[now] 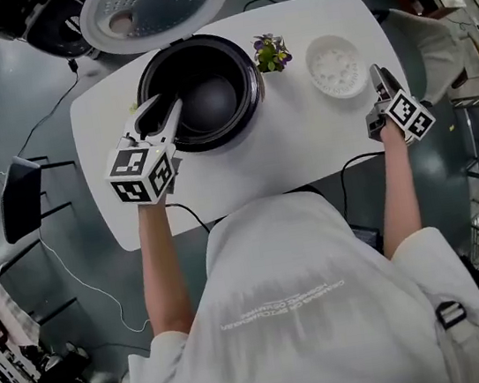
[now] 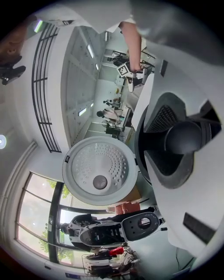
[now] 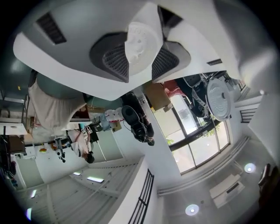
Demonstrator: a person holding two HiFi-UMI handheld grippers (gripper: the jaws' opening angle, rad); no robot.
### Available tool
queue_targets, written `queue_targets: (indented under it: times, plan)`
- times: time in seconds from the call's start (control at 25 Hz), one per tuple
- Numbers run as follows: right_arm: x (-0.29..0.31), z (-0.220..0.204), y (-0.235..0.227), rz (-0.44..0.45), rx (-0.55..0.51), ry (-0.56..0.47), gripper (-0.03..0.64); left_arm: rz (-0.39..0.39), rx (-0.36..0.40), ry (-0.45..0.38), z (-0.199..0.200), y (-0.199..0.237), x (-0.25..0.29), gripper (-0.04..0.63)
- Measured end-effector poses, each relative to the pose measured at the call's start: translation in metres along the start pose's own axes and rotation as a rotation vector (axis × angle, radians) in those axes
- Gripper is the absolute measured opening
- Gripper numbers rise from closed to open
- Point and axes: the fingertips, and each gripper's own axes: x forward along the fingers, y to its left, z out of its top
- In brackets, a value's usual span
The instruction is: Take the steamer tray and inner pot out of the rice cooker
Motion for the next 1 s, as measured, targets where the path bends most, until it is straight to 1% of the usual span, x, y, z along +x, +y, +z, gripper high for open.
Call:
queue_targets:
  times: [0.12, 0.24, 0.36, 0.44, 0.56, 0.72, 0.8, 1.0]
  plan:
    - [-0.012, 0.008, 0.056, 0.070, -0.102, -0.018, 0.176, 0.005, 0.000, -0.032, 0.004, 0.012, -0.011, 0.138]
    - [-0.019, 0.010, 0.119, 0.185, -0.223, -0.014, 0.175, 0.016, -0.002, -0.058, 0.008, 0.024, -0.022, 0.138]
    - [-0.025, 0.013, 0.178, 0.284, -0.383, 0.001, 0.175, 0.031, -0.004, -0.082, 0.015, 0.032, -0.031, 0.138]
    - [-0.027, 0.012, 0.215, 0.352, -0.449, 0.008, 0.170, 0.042, -0.002, -0.096, 0.017, 0.038, -0.038, 0.137]
    - [-0.028, 0.006, 0.263, 0.449, -0.478, 0.028, 0.170, 0.060, 0.004, -0.107, 0.020, 0.042, -0.044, 0.138]
    - [-0.022, -0.009, 0.306, 0.544, -0.537, 0.085, 0.170, 0.090, 0.006, -0.112, 0.022, 0.043, -0.050, 0.138]
    - [-0.019, -0.018, 0.317, 0.571, -0.550, 0.119, 0.171, 0.100, 0.003, -0.107, 0.020, 0.041, -0.051, 0.138]
    - [-0.007, -0.043, 0.326, 0.613, -0.562, 0.206, 0.170, 0.111, -0.006, -0.066, 0.005, 0.032, -0.042, 0.138]
